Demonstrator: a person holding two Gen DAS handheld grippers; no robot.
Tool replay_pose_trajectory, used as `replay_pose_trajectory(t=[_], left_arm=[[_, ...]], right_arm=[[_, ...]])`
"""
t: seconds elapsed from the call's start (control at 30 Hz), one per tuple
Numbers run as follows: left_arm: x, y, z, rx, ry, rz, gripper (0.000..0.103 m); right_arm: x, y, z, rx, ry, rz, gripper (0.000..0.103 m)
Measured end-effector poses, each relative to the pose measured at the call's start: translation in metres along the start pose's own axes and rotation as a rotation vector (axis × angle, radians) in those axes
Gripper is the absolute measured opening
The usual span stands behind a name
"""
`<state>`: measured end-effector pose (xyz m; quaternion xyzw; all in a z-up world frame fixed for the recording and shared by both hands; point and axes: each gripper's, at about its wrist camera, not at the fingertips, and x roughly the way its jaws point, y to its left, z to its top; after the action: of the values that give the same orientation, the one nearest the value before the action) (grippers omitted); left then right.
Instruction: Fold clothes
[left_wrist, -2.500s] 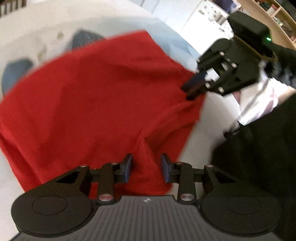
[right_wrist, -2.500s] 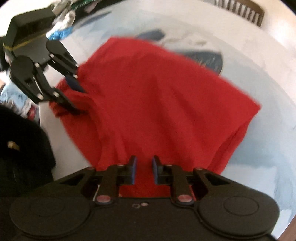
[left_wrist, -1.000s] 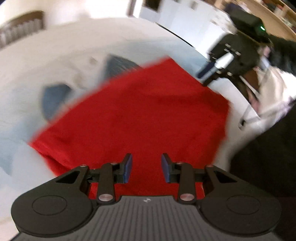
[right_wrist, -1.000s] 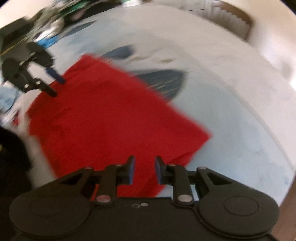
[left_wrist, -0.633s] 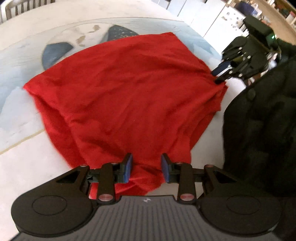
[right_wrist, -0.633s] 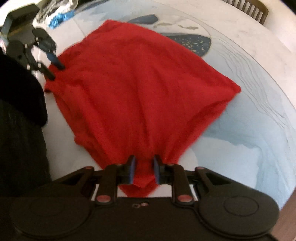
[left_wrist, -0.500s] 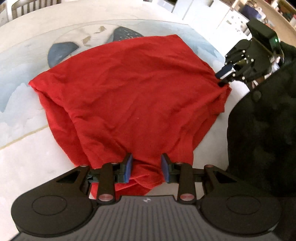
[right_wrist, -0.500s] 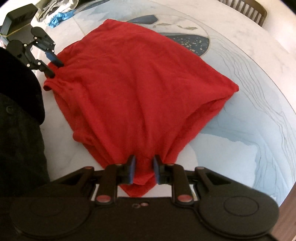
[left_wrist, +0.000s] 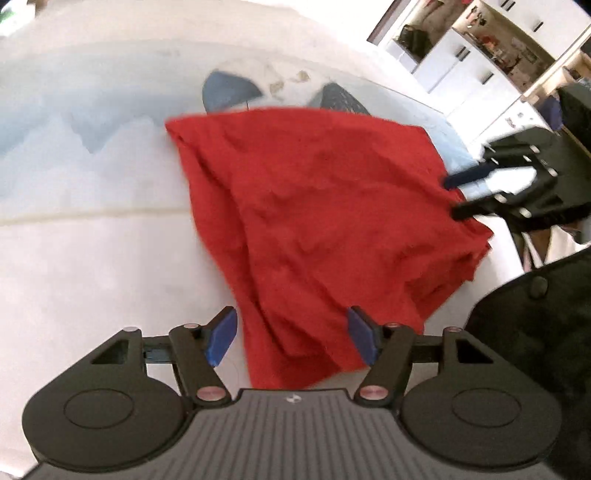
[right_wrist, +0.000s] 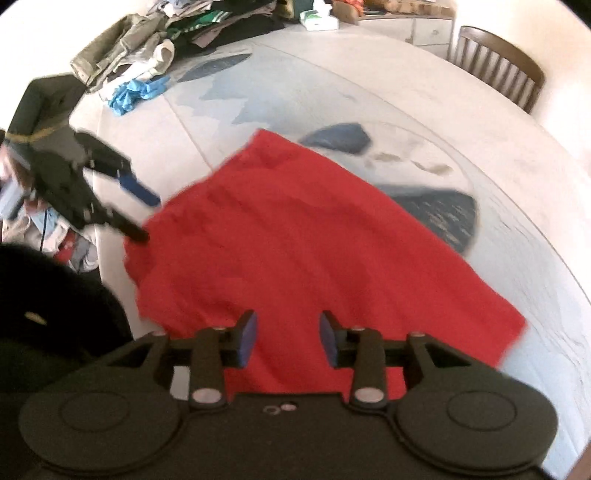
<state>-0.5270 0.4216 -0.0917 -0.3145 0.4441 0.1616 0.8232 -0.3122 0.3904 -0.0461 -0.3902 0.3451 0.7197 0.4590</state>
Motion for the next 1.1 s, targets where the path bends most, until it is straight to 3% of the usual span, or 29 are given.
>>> replay_pose_trajectory(t=[0.13, 0.4, 0.63, 0.87, 1.1], left_arm=[[0.001, 0.007, -0.007, -0.012, -0.033, -0.009, 0.065], [0.006, 0.020, -0.006, -0.127, -0.057, -0.164, 0.070], [0.003, -0.005, -0.007, -0.003, -0.119, -0.209, 0.070], [0.007, -0.012, -0.005, 0.039, -0.142, -0.236, 0.070], [0.010, -0.011, -0.001, 0.027, -0.161, -0.290, 0.070]], right_arm=[[0.023, 0.024, 0.031, 0.008, 0.000, 0.011, 0.103], [0.081, 0.052, 0.092, 0.173, 0.080, 0.008, 0.103], [0.135, 0.073, 0.130, 0.267, 0.202, -0.050, 0.103], [0.160, 0.103, 0.138, 0.187, 0.295, -0.209, 0.103], [0.148, 0.101, 0.124, 0.204, 0.258, -0.298, 0.103]])
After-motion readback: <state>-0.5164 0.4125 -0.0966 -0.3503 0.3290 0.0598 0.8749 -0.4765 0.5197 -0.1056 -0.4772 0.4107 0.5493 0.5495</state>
